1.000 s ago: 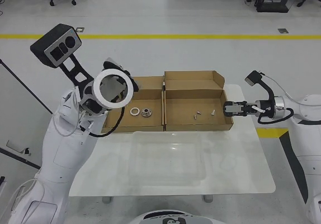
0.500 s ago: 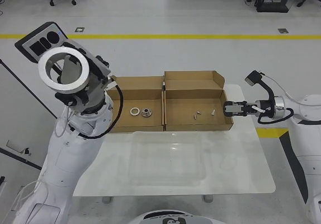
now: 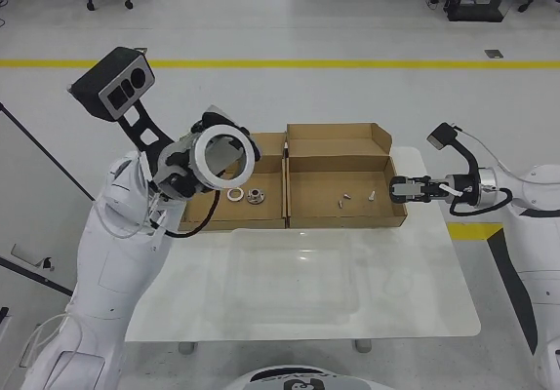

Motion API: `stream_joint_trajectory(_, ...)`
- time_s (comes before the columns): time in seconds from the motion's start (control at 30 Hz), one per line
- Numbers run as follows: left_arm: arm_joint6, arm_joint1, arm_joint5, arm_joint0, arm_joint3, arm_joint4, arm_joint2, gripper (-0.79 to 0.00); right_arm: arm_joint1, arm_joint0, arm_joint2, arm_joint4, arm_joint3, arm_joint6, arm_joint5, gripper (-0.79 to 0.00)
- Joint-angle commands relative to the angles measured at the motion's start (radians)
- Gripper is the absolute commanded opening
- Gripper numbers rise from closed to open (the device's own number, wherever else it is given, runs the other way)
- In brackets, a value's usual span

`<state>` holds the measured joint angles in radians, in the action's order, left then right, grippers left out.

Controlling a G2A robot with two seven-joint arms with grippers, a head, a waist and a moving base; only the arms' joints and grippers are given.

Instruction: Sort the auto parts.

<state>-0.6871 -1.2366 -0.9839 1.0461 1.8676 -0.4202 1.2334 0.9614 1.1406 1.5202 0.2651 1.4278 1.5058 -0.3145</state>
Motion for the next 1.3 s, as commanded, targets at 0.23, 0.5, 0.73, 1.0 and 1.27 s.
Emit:
stream_joint_trajectory(0.23,0.083,-0.004,-0.022,0.012,0.005,-0.073,-0.009,-0.785,0.000,0.000,0.000,0.000,0.000,0.000,0.000,0.000)
stream_joint_trajectory(0.5,0.100,-0.006,-0.028,0.012,0.011,-0.082,-0.016,-0.785,0.000,0.000,0.000,0.000,0.000,0.000,0.000,0.000)
stream_joint_trajectory(0.73,0.100,-0.006,-0.028,0.012,0.011,-0.082,-0.016,-0.785,0.000,0.000,0.000,0.000,0.000,0.000,0.000,0.000)
stream_joint_trajectory(1.0,0.100,-0.006,-0.028,0.012,0.011,-0.082,-0.016,-0.785,0.000,0.000,0.000,0.000,0.000,0.000,0.000,0.000)
stream_joint_trajectory(1.27,0.100,-0.006,-0.028,0.012,0.011,-0.082,-0.016,-0.785,0.000,0.000,0.000,0.000,0.000,0.000,0.000,0.000)
